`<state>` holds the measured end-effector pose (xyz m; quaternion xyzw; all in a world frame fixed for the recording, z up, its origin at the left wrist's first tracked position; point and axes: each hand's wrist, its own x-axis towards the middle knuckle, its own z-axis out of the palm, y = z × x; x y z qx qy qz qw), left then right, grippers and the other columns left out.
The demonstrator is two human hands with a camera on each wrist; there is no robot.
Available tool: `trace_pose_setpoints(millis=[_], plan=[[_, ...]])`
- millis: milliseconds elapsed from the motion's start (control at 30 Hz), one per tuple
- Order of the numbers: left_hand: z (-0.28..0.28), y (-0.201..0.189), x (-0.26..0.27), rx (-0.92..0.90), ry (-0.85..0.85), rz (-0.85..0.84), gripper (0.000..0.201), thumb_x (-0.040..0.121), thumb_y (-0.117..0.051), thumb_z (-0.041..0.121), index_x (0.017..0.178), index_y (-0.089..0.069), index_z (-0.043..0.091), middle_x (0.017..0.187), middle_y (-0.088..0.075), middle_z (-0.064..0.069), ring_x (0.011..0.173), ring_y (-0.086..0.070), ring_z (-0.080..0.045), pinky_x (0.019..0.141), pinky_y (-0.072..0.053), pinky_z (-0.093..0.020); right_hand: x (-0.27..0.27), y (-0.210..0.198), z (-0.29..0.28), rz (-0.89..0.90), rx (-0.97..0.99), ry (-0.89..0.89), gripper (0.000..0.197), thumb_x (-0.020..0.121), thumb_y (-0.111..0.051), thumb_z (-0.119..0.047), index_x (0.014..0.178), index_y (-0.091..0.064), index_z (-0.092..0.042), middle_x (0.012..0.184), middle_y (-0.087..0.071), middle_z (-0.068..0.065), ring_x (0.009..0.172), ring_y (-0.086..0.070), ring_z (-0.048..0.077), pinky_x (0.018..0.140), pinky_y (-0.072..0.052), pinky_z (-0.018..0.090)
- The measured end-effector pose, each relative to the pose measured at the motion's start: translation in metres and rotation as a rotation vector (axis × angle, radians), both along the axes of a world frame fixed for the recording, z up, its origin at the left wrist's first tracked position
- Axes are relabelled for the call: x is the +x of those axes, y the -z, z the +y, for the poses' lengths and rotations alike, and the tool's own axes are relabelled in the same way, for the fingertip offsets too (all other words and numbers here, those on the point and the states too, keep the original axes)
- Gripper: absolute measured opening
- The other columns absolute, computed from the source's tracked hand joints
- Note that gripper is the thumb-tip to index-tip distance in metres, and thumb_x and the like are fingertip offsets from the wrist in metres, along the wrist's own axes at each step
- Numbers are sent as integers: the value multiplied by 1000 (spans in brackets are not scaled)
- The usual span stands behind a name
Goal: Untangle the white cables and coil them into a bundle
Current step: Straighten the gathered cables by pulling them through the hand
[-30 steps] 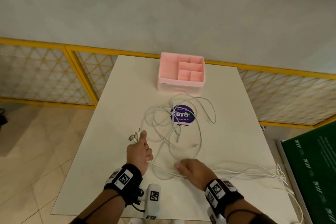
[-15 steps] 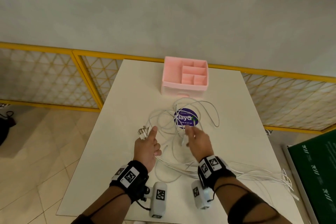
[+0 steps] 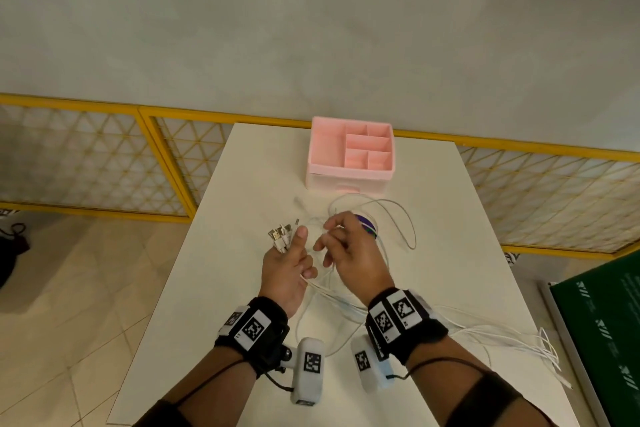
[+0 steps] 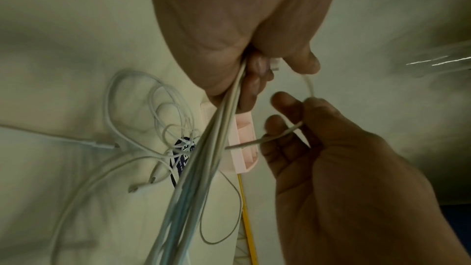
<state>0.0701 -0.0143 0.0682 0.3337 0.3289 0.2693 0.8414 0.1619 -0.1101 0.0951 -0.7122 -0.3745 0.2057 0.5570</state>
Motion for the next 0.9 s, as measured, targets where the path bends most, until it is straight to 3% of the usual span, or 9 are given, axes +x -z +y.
trace_pose_setpoints(millis=[133, 400, 567, 633, 700, 733, 800, 833, 900], plan=[[3, 1, 1, 62, 28, -7, 17, 85, -72, 24, 88, -63, 10, 60, -47, 1, 45, -37, -9, 43, -32, -22, -13, 17, -7, -31, -40, -60, 12, 98, -54, -12, 103, -49, -22, 76, -70, 5, 58, -61, 26, 64, -54, 47], [3, 7, 4, 14, 20, 30, 22, 90, -71, 17, 74, -57, 14, 53, -37, 4, 44, -33, -9, 43, -33, -24, -9, 27, -18, -45, -45, -87, 9, 95, -62, -12, 100, -62, -20, 79, -75, -7, 67, -68, 18, 66, -57, 38], [3, 2, 9, 8, -36, 82, 28, 96, -65, 22, 72, -54, 13, 55, -44, 2, 47, -44, -11, 46, -38, -25, -11, 41, -19, -6, -89, -86, 12, 90, -69, -22, 97, -62, -29, 69, -66, -4, 62, -59, 28, 66, -53, 42], [5, 3, 10, -26, -100, 74, 25, 97, -62, 27, 76, -56, 15, 57, -44, 3, 49, -43, -10, 43, -35, -23, -5, 50, -21, -37, -163, -91, 13, 88, -69, -20, 94, -62, -29, 66, -60, -6, 61, -55, 19, 68, -52, 42], [9, 4, 10, -64, -139, 40, 17, 99, -60, 29, 85, -60, 19, 62, -47, 3, 55, -48, -10, 45, -36, -22, 4, 59, -25, -92, -233, -62, 12, 87, -66, -14, 88, -64, -26, 72, -63, -7, 67, -59, 14, 73, -54, 43], [11, 6, 9, -76, -143, 19, 15, 99, -59, 30, 87, -60, 21, 63, -48, 3, 58, -50, -11, 48, -38, -23, 10, 63, -29, -133, -272, -14, 11, 86, -66, -12, 87, -67, -22, 79, -66, -4, 75, -61, 15, 76, -54, 39], [14, 7, 7, -99, -141, -13, 18, 99, -57, 35, 86, -59, 23, 59, -42, 3, 56, -50, -14, 55, -42, -28, 26, 71, -36, -190, -411, 112, 7, 87, -67, -14, 90, -72, -18, 97, -64, 2, 93, -57, 19, 79, -48, 19], [14, 8, 5, -106, -129, -22, 20, 99, -56, 37, 84, -57, 23, 57, -36, 4, 51, -45, -14, 56, -42, -29, 35, 75, -40, -182, -516, 170, 6, 87, -69, -19, 91, -74, -19, 101, -62, 4, 96, -55, 21, 77, -44, 14], [12, 7, 4, -92, -95, 2, 24, 99, -55, 38, 79, -56, 26, 55, -26, 5, 44, -31, -12, 52, -41, -29, 49, 77, -45, -58, -657, 232, 4, 86, -71, -25, 86, -73, -23, 92, -67, 2, 88, -60, 20, 78, -48, 24]])
